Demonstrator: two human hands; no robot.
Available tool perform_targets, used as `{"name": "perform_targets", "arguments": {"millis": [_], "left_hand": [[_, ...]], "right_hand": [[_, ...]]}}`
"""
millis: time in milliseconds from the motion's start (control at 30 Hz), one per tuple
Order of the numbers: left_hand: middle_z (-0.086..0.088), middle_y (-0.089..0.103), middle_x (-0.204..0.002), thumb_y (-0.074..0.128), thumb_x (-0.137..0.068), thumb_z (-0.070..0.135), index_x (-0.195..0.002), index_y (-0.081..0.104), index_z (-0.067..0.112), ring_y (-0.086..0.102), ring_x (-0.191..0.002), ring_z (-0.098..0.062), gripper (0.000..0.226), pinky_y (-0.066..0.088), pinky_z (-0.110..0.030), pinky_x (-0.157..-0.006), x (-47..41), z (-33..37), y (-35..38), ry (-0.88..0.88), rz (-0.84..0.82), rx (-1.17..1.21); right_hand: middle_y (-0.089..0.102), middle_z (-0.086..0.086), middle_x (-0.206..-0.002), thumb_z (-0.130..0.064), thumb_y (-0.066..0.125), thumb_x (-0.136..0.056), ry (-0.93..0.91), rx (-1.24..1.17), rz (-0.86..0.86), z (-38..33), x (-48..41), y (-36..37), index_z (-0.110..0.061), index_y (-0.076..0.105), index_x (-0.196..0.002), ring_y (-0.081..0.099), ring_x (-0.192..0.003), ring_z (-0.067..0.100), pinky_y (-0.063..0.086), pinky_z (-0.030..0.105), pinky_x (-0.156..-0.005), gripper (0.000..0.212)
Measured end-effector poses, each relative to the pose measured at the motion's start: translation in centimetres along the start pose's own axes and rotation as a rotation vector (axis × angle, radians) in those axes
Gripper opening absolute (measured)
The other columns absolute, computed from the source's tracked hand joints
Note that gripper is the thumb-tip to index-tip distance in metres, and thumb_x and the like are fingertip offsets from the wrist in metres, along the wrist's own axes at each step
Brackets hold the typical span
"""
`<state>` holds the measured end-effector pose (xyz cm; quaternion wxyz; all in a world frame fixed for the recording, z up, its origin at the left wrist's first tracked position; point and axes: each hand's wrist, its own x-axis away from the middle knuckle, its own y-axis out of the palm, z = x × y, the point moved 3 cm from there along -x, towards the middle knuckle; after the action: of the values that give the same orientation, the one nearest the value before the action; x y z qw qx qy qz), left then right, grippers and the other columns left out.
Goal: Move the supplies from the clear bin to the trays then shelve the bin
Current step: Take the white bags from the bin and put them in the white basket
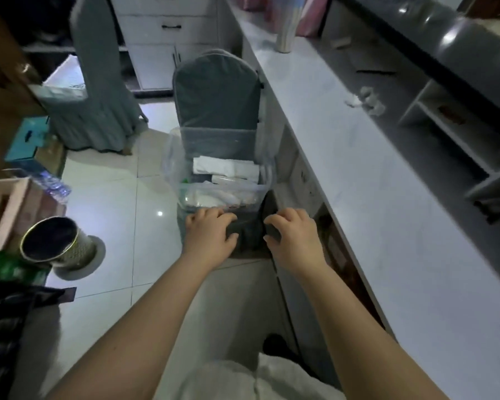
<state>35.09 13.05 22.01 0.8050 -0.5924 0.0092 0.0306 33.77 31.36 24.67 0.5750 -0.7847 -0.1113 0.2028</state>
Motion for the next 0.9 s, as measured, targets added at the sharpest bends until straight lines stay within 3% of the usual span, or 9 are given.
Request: {"name": "perform_targets", "arguments": {"millis": [367, 600, 767, 900], "left_hand": [[0.003, 0.055, -0.125, 0.055, -0.086, 0.041, -0.124, 0.055, 0.033, 0.044, -0.115, -0.022, 0.039, 0.031, -0.042, -0.096, -17.3, -10.1, 2.3, -0.262, -0.004, -0.023], [0.0, 0.055, -0.124, 0.05, -0.087, 0.038, -0.123, 0.054, 0.03, 0.043, -0.115, -0.024, 0.037, 0.031, -0.042, -0.093, -27.0, -11.5, 8.2, -0.189, -0.309, -0.152], [0.0, 0.055, -0.123, 0.05, -0.086, 0.035, -0.12, 0.056, 0.029, 0.042, -0.115, -0.024, 0.035, 0.03, -0.041, -0.091, -31.5, -14.4, 10.9, -0.234, -0.387, -0.102], [0.0, 0.051, -0.13, 0.051, -0.086, 0.037, -0.13, 0.05, 0.03, 0.039, -0.122, -0.024, 0.044, 0.029, -0.041, -0.094, -36.2, -18.0, 12.8, -0.207, -0.44, -0.072]], "right_hand": [[0.058, -0.002, -0.117, -0.028, 0.066, -0.083, -0.078, -0.081, -0.179, 5.6, -21.0, 9.6, -0.024, 0.063, -0.113, 0.046, -0.111, 0.026, 0.039, 0.037, -0.087, 0.031], [0.053, -0.001, -0.128, -0.028, 0.064, -0.083, -0.121, -0.058, -0.516, 8.9, -31.4, 17.4, -0.028, 0.057, -0.121, 0.039, -0.12, 0.026, 0.036, 0.041, -0.095, 0.039], [0.057, 0.0, -0.123, -0.025, 0.064, -0.083, -0.059, -0.148, -0.564, 9.7, -35.9, 21.3, -0.024, 0.06, -0.118, 0.042, -0.119, 0.026, 0.036, 0.038, -0.092, 0.035], [0.056, 0.001, -0.125, -0.024, 0.062, -0.082, 0.017, -0.143, -0.625, 10.4, -39.5, 24.6, -0.024, 0.058, -0.12, 0.043, -0.118, 0.027, 0.036, 0.038, -0.091, 0.038]]}}
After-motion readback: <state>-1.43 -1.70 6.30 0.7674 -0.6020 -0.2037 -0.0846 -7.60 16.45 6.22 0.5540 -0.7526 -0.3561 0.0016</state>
